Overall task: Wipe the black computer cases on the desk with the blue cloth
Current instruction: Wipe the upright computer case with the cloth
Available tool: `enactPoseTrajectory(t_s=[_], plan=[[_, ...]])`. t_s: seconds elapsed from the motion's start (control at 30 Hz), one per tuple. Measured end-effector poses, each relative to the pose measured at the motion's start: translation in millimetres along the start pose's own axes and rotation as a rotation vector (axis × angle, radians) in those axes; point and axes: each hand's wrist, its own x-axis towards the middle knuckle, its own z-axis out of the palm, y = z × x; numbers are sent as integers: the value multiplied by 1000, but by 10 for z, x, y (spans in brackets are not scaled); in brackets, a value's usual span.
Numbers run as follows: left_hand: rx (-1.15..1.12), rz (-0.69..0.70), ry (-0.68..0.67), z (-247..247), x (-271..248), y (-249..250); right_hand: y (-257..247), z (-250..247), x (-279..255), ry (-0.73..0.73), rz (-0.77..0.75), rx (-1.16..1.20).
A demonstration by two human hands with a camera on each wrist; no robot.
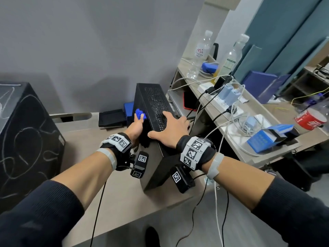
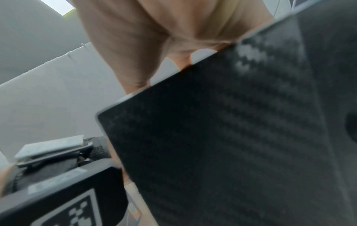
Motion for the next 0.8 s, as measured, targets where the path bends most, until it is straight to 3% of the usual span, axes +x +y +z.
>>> enactPoseTrajectory(t_s=[0.13,0.33,0.5,0.63,0.73,0.8], plan=[[64,-12,23,141,-334,204,29,-30,23,-8,-18,-20],[-45,-9,-11,197,-1194,398,-50,93,-38,-63,-76,-41],[-1,97,-54,312,-1589,300,-27,119,-163,-40,-76,-29],[11,139,-4,291,-1822,197,-9,168,-372,-5,-99,-20],[-9,159,-7,206,-2007,118,-52,200,-616,75,-196,24],[-75,135,26,90,-2149,79,-110,292,-818,117,-338,124]])
